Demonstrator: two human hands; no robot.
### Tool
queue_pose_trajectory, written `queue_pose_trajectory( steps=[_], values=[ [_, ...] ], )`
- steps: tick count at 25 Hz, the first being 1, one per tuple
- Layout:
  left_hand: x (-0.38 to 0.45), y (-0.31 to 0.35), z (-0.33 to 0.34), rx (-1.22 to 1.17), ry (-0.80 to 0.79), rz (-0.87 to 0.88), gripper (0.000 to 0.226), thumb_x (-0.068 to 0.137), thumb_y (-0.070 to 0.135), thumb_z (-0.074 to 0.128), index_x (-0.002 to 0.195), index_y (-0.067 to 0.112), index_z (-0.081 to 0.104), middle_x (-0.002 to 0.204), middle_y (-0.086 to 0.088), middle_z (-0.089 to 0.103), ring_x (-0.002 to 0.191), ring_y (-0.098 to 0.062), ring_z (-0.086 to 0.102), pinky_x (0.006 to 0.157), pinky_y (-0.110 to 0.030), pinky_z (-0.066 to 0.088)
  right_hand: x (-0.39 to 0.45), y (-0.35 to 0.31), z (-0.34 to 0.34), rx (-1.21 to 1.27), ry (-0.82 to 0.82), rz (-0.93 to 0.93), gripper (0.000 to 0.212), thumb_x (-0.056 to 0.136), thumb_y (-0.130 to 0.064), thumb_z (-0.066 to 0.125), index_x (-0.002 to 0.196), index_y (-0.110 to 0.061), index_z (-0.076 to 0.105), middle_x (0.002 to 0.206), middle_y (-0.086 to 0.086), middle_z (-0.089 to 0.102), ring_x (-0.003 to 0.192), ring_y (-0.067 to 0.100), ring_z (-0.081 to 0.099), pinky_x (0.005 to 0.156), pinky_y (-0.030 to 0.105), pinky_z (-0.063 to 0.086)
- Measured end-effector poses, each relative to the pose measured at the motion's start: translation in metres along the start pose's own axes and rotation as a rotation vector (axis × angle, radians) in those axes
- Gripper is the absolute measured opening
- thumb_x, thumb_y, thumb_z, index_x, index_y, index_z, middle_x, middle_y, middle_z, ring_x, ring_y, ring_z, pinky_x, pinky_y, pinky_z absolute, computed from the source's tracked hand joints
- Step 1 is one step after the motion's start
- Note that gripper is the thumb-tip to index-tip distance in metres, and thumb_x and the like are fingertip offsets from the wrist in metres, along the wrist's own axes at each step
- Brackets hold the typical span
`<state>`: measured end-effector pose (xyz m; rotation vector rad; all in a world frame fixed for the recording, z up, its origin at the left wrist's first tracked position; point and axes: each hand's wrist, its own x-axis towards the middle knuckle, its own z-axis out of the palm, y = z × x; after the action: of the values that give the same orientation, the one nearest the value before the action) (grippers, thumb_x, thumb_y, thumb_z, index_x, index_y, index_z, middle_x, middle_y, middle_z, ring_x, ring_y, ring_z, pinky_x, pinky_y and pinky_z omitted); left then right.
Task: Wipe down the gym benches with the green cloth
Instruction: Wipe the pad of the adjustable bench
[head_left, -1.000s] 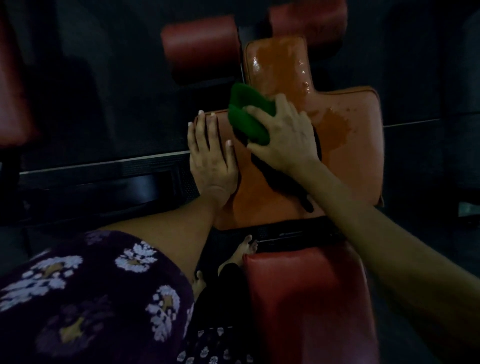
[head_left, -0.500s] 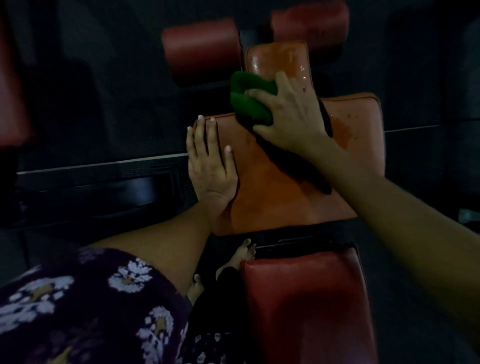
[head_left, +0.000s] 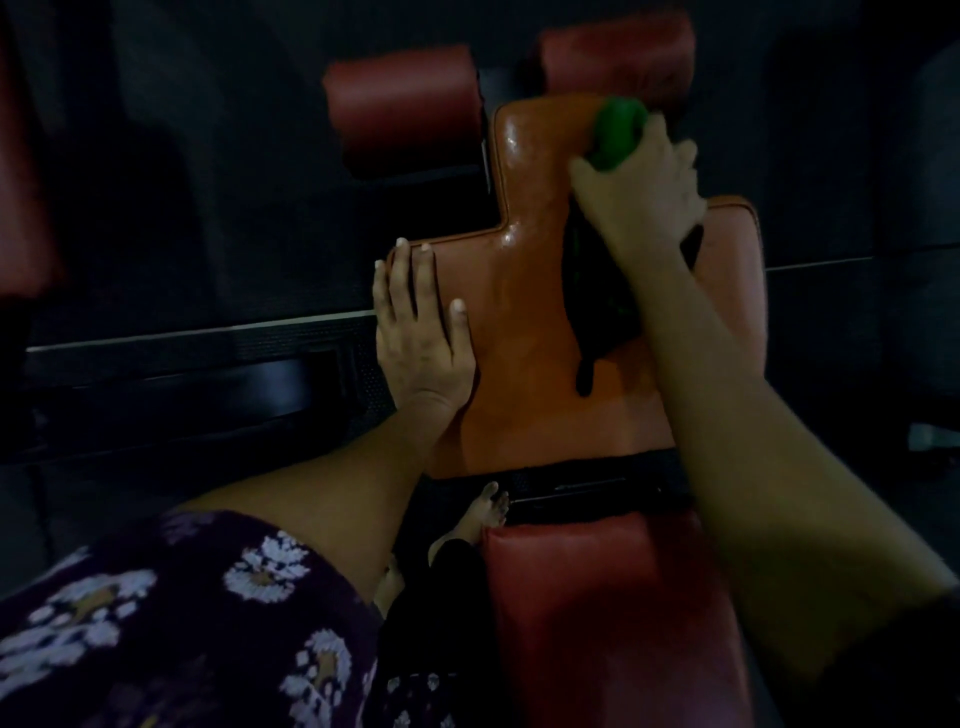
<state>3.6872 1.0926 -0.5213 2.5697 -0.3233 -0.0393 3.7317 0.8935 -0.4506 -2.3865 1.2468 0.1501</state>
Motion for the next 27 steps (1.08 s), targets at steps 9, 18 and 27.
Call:
queue_pose_trajectory(
  steps=[9,18,27],
  values=[
    [-0.001,-0.001,-0.002,0.019,0.005,0.022,0.053,0.097,0.033,0.031,0.142,0.005,0.036,0.15,-0.016,0.031,0.139,-0.036,0.026,0.112,-0.034,0.019,-0.051,0.011,0.014,-0.353,-0.115,-0.6,0.065,0.089,-0.057,0.045,0.146,-0.032,0.026,0.132,0.013,0.037,0.114,0.028,0.044,0.089,0.039,0.037],
    [0.0,0.001,-0.001,-0.013,-0.004,0.017,0.055,0.096,0.034,0.03,0.143,0.006,0.034,0.151,-0.015,0.029,0.139,-0.036,0.024,0.109,-0.045,0.029,-0.045,0.106,-0.023,-0.058,0.079,0.115,0.064,0.085,-0.059,0.052,0.139,-0.028,0.038,0.131,0.012,0.036,0.114,0.03,0.045,0.091,0.042,0.04],
    [-0.001,0.0,-0.003,0.001,-0.007,0.008,0.057,0.096,0.036,0.028,0.144,0.007,0.032,0.153,-0.014,0.027,0.14,-0.034,0.022,0.11,-0.028,0.013,-0.092,0.093,-0.002,-0.174,0.047,-0.217,0.057,0.085,-0.046,0.056,0.135,-0.022,0.042,0.132,0.014,0.038,0.112,0.029,0.043,0.089,0.04,0.036]
  ],
)
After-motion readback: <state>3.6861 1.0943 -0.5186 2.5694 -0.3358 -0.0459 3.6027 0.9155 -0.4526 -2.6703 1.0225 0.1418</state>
